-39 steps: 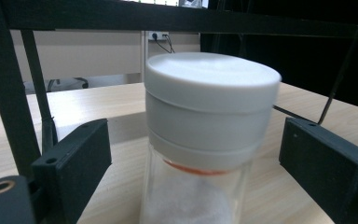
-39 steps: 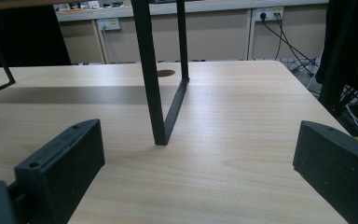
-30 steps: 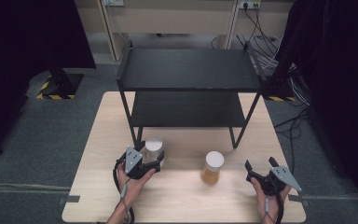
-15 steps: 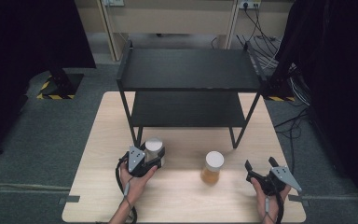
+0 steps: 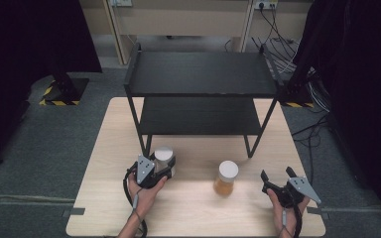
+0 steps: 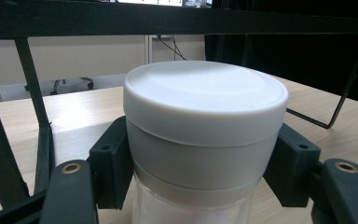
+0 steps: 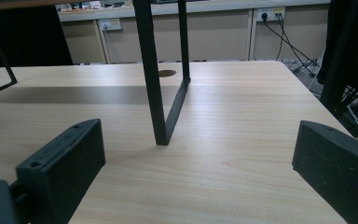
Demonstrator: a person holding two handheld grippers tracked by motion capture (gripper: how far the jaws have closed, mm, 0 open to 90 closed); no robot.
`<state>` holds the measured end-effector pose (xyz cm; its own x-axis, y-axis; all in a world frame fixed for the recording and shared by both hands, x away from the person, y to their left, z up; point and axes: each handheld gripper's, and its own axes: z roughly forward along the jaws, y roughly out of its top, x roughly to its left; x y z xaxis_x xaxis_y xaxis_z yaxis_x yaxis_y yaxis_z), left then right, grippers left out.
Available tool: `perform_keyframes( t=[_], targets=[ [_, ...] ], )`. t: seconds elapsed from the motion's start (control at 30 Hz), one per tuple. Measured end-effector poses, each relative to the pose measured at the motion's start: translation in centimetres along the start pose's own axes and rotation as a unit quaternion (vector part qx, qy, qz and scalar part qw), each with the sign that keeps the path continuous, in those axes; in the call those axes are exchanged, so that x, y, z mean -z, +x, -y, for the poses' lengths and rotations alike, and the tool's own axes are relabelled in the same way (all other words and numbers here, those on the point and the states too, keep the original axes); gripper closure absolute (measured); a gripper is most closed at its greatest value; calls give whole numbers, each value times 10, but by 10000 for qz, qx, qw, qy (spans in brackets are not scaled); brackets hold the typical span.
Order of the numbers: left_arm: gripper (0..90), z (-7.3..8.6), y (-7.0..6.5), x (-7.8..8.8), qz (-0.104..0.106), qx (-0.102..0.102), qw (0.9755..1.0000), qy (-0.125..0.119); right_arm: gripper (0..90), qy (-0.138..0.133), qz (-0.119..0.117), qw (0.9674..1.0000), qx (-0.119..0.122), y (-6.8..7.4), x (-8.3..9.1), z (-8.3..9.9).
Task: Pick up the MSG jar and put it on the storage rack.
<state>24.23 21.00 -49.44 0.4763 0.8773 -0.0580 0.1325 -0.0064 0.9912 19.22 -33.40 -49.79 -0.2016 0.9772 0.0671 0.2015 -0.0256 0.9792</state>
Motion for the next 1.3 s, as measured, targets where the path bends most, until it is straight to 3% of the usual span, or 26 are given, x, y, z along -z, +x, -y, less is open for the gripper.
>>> perform_keyframes(
  t=[0.37,1.3],
  targets=[
    [339,-6,3,5,49,128,9999,46,29,23,1,10000,3,0,-1,-1],
    [339,-53,-11,30,-8,-127,9978,-658,35,31,7,10000,-10,0,-1,-1]
  ],
)
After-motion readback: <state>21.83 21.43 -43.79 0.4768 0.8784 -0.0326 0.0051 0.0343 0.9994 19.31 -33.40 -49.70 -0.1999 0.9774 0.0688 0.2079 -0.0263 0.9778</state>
